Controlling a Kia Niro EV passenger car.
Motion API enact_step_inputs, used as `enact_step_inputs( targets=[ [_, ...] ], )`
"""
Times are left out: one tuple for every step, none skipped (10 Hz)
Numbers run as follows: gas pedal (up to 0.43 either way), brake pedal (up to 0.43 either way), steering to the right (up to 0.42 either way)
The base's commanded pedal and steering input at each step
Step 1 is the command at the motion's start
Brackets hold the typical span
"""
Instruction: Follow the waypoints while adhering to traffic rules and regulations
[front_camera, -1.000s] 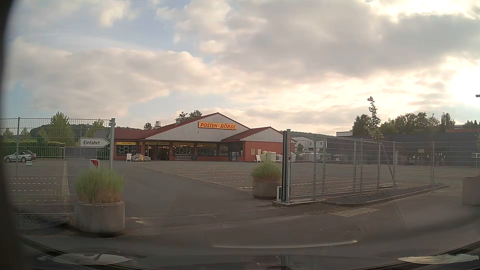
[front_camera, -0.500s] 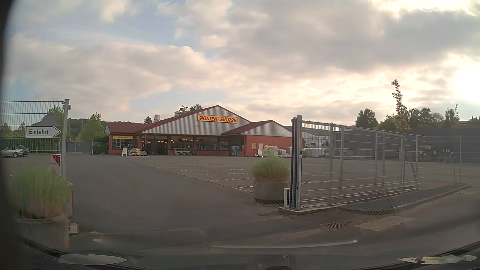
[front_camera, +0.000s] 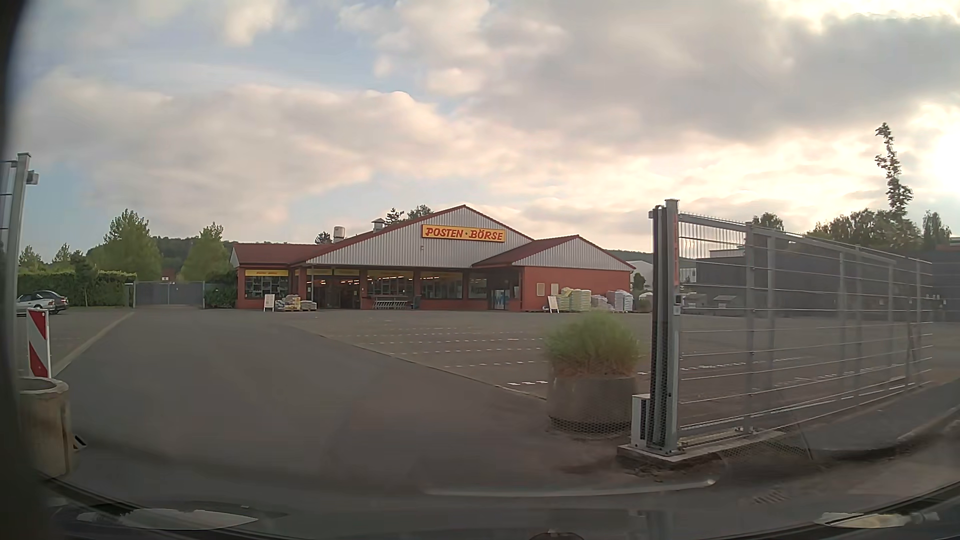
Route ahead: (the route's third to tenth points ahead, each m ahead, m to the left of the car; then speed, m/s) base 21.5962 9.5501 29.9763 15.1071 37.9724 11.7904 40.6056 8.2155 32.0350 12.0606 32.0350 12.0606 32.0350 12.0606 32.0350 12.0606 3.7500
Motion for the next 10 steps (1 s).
enact_step_inputs(
  targets=[
    [0.039, 0.0, -0.203],
    [0.039, 0.0, -0.212],
    [0.039, 0.0, -0.218],
    [0.047, 0.0, -0.222],
    [0.047, 0.0, -0.23],
    [0.079, 0.0, -0.241],
    [0.079, 0.0, -0.241],
    [0.079, 0.0, -0.241],
    [0.079, 0.0, -0.254],
    [0.079, 0.0, -0.258]
  ],
)
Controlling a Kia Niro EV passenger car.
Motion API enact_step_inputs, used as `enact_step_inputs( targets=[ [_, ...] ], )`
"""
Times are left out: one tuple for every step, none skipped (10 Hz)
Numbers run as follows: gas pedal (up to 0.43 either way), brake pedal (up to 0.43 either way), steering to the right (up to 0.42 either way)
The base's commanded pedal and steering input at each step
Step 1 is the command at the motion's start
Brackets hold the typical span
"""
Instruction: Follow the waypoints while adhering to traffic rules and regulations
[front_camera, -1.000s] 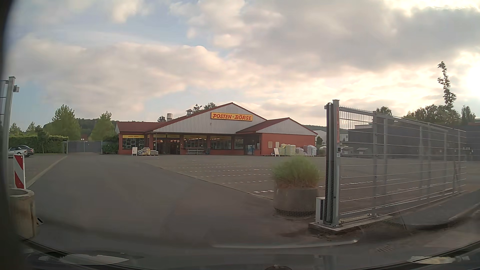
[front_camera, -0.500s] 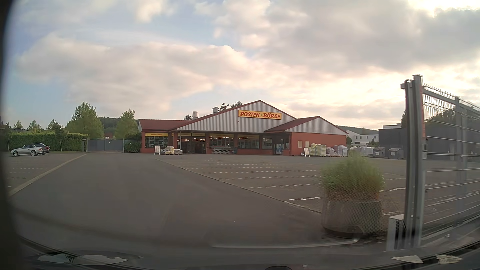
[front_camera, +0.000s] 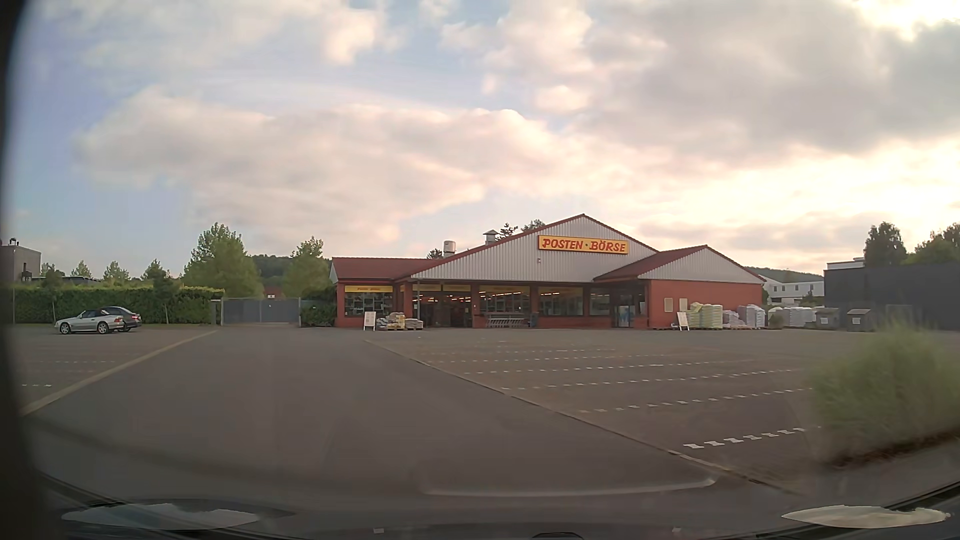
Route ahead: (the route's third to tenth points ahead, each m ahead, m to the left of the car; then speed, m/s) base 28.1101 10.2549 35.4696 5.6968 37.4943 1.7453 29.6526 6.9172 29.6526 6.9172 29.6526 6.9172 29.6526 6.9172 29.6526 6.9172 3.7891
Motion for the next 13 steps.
enact_step_inputs(
  targets=[
    [0.079, 0.0, -0.243],
    [0.079, 0.0, -0.228],
    [0.079, 0.0, -0.227],
    [0.079, 0.0, -0.218],
    [0.087, 0.0, -0.19],
    [0.087, 0.0, -0.16],
    [0.087, 0.0, -0.139],
    [0.087, 0.0, -0.133],
    [0.087, 0.0, -0.127],
    [0.098, 0.0, -0.124],
    [0.098, 0.0, -0.125],
    [0.098, 0.0, -0.124],
    [0.098, 0.0, -0.122]
  ],
)
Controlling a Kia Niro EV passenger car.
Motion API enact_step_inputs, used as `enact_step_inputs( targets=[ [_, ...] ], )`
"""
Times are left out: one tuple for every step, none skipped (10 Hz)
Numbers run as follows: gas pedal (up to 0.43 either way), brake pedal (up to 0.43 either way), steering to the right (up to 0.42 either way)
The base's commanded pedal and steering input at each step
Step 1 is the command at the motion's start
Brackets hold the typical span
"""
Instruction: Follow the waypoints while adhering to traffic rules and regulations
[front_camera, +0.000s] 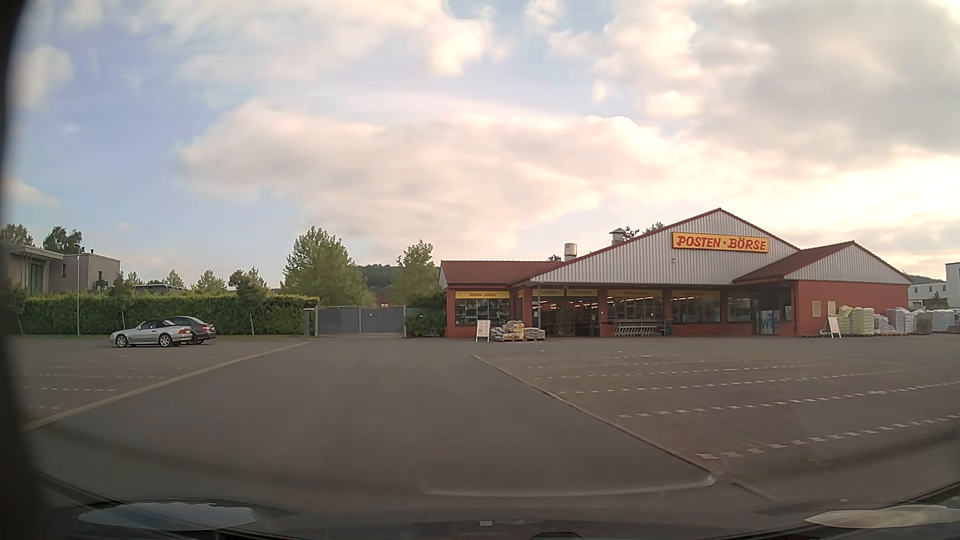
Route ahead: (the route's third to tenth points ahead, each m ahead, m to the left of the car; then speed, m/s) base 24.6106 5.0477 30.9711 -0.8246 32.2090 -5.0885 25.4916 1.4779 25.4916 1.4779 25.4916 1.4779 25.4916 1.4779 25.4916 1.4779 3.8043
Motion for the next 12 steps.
enact_step_inputs(
  targets=[
    [0.098, 0.0, -0.122],
    [0.098, 0.0, -0.123],
    [0.098, 0.0, -0.123],
    [0.098, 0.0, -0.123],
    [0.098, 0.0, -0.123],
    [0.098, 0.0, -0.122],
    [0.098, 0.0, -0.122],
    [0.098, 0.0, -0.122],
    [0.098, 0.0, -0.121],
    [0.098, 0.0, -0.117],
    [0.098, 0.0, -0.101],
    [0.098, 0.0, -0.075]
  ],
)
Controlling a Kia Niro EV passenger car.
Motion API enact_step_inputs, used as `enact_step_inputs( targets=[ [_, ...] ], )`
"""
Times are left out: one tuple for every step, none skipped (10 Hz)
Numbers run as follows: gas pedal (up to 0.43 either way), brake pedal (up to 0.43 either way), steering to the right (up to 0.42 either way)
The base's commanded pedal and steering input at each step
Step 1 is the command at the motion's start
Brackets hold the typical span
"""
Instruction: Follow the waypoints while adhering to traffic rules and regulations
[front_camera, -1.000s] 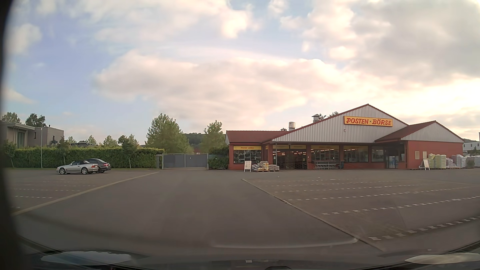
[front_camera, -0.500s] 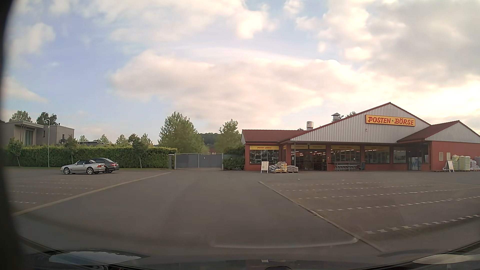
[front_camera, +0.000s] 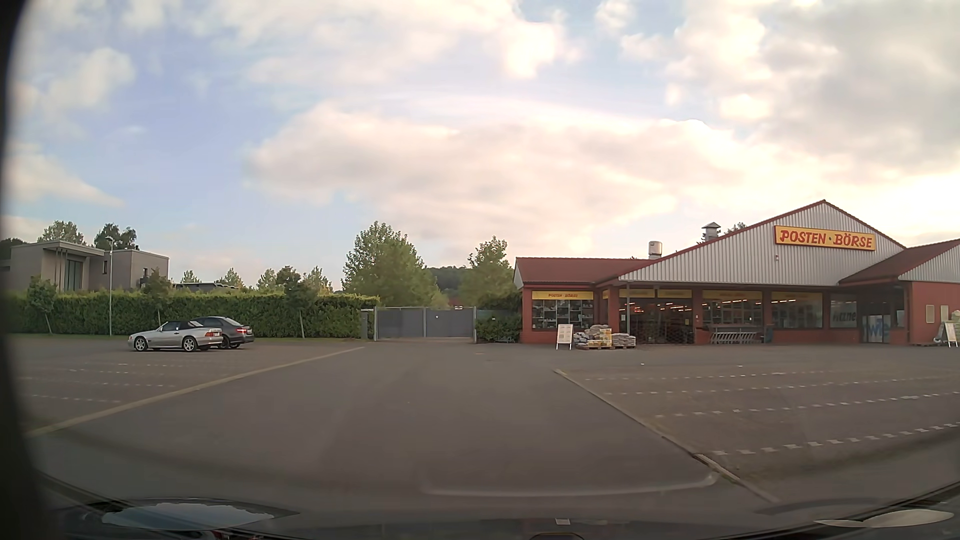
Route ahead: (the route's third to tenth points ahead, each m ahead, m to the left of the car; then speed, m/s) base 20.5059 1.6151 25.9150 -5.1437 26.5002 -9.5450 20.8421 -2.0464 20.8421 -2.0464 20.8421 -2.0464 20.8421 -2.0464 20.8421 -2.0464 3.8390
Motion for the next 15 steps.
enact_step_inputs(
  targets=[
    [0.098, 0.0, -0.05],
    [0.098, 0.0, -0.023],
    [0.098, 0.0, -0.011],
    [0.098, 0.0, -0.013],
    [0.098, 0.0, -0.019],
    [0.098, 0.0, -0.025],
    [0.098, 0.0, -0.03],
    [0.098, 0.0, -0.035],
    [0.098, 0.0, -0.039],
    [0.098, 0.0, -0.04],
    [0.098, 0.0, -0.041],
    [0.098, 0.0, -0.041],
    [0.098, 0.0, -0.044],
    [0.098, 0.0, -0.044],
    [0.098, 0.0, -0.044]
  ],
)
